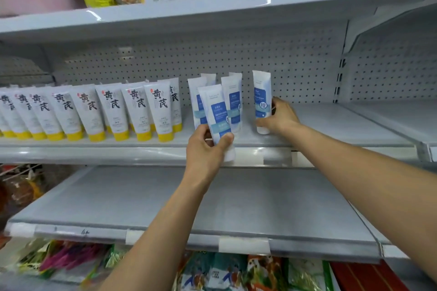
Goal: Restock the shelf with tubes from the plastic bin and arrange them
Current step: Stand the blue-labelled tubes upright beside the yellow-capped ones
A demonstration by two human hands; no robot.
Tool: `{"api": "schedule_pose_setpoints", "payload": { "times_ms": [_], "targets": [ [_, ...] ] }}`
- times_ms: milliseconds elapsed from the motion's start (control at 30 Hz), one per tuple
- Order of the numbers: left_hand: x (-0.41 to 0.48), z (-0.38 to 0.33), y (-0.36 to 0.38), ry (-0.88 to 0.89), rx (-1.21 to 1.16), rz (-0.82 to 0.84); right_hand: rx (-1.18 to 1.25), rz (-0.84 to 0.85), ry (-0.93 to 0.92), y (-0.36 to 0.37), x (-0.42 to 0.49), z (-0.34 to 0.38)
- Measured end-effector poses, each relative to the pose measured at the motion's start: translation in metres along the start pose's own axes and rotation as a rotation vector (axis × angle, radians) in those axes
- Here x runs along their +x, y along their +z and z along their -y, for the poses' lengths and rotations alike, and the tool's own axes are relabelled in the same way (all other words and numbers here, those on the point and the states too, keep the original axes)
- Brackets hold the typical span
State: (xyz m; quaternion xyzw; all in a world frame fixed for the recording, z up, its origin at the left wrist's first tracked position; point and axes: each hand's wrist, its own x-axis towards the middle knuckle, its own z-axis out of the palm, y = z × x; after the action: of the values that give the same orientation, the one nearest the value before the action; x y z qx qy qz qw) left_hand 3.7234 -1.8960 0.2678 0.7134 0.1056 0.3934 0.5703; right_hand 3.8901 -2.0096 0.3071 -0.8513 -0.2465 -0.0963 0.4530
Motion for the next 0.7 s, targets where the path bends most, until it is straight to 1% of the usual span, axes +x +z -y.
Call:
{"api": "schedule_pose_setpoints", "payload": {
  "times_ms": [300,467,600,667,700],
  "targets": [
    [0.015,0.012,0.003,-0.018,-0.040,0.033,0.052,-0.006,0.052,0.023,0.040,-0.020],
    [0.017,0.013,0.005,-0.012,-0.072,0.050,0.016,-0.016,0.064,0.027,0.048,-0.022],
    [0.015,0.008,0.007,0.003,-0.060,0.053,-0.003,0.044,0.078,0.022,0.040,-0.022],
    [0.012,0.006,0.008,0.008,-0.055,0.050,-0.061,0.061,0.081,0.014,0.029,-0.019],
    [0.010,0.005,0.009,0.007,-0.058,0.048,-0.121,0.042,0.062,0.010,0.022,-0.016]
  ]
}}
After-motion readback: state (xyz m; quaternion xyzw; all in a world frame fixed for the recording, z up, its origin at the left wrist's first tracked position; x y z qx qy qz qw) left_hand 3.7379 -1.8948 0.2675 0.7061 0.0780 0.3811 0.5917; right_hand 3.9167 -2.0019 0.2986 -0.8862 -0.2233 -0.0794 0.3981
